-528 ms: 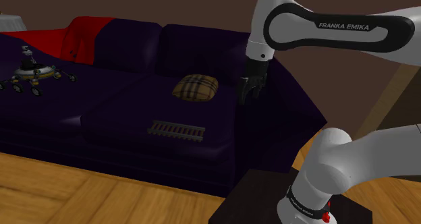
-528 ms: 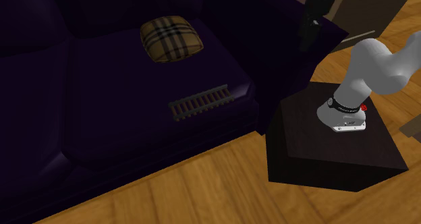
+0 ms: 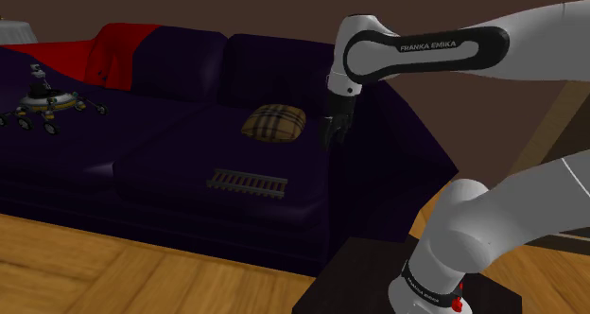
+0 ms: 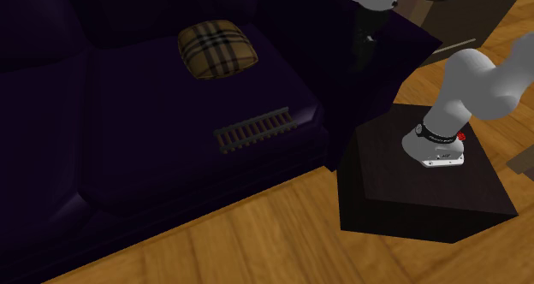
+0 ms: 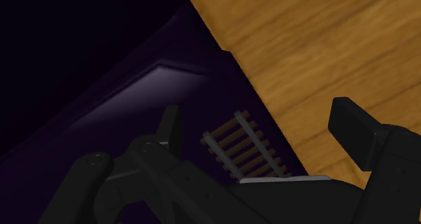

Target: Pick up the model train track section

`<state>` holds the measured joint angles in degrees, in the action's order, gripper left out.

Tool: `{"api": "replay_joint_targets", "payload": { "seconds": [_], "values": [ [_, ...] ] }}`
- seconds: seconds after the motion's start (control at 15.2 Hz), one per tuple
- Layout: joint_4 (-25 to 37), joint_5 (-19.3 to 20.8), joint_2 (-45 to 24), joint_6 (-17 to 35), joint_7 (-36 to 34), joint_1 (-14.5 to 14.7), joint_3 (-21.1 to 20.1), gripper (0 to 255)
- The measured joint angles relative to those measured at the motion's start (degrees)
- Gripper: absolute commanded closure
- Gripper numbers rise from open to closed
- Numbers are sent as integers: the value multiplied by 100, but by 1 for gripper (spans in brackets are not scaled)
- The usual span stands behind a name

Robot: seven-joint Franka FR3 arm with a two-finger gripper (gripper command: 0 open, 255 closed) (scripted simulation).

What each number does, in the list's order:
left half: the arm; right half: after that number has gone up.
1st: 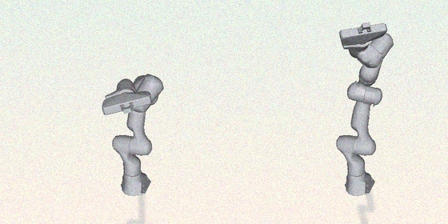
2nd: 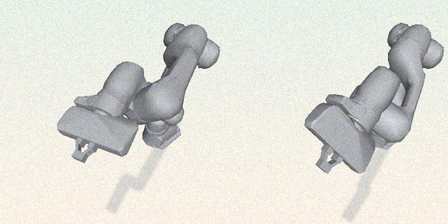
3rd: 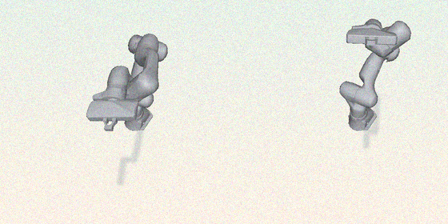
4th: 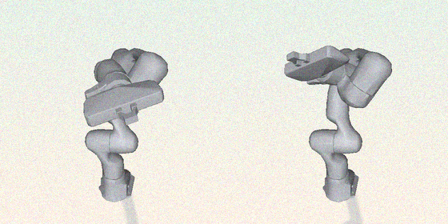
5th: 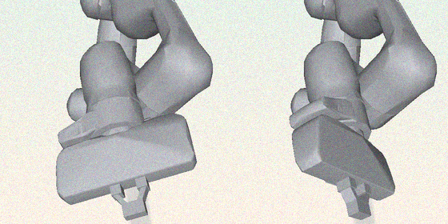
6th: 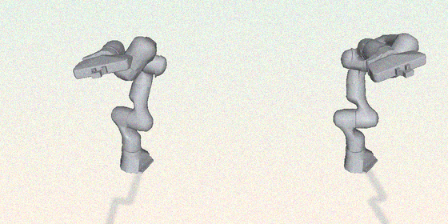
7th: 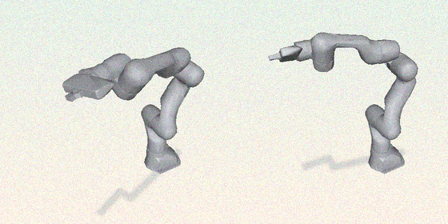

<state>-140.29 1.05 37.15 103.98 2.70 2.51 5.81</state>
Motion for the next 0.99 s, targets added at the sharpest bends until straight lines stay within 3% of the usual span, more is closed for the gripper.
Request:
{"api": "replay_joint_targets", "payload": {
  "seconds": [0.53, 0.99],
  "values": [
    [525, -248, -1805, 1180, 1344, 289, 579, 0],
    [1485, -889, -3550, 1768, 2622, 486, 830, 0]
  ]
}}
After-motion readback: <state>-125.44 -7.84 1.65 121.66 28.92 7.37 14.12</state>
